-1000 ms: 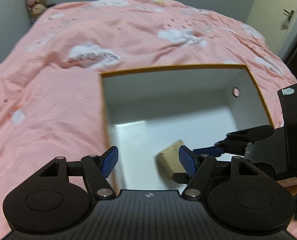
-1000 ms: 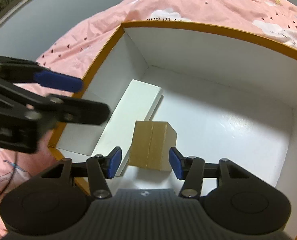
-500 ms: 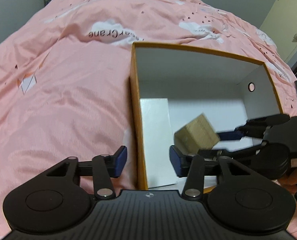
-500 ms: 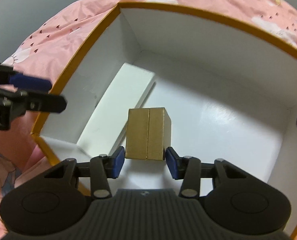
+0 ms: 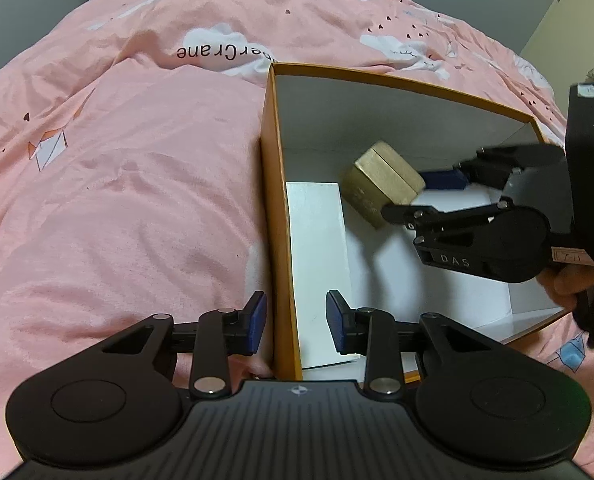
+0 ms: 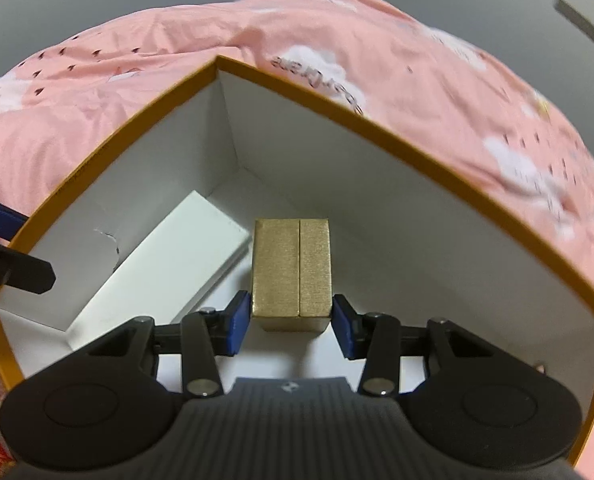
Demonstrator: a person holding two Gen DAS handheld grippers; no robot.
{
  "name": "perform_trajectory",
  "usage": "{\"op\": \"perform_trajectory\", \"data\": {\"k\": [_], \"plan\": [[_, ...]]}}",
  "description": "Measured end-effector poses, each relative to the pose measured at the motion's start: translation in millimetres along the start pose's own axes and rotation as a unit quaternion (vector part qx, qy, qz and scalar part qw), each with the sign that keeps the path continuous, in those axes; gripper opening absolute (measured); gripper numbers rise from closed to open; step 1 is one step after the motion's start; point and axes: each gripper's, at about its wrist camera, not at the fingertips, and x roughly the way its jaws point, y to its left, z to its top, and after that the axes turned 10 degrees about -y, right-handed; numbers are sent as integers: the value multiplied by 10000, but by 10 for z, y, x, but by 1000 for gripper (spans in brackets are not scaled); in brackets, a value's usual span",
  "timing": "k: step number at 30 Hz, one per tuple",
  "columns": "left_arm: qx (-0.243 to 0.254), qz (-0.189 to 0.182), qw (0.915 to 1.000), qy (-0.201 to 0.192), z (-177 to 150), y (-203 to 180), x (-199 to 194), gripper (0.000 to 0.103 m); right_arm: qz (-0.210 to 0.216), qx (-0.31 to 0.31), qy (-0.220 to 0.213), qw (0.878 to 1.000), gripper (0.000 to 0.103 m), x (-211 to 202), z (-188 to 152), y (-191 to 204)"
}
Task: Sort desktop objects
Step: 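Push the gold box into the box corner with the right tool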
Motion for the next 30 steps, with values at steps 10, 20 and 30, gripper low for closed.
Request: {"op": "perform_trajectory", "data": {"k": [10, 20, 30], "plan": [[-48, -4, 10000, 68, -3, 28, 64, 37, -460, -649, 54, 9968, 50, 109, -11, -65], [-82, -77, 9999, 39, 1, 15, 68, 25, -318, -170, 45, 9993, 16, 195, -44, -126], [-93, -84, 9999, 42, 17, 22, 68, 24, -39, -255, -159, 9995, 9, 321, 91, 57]]}}
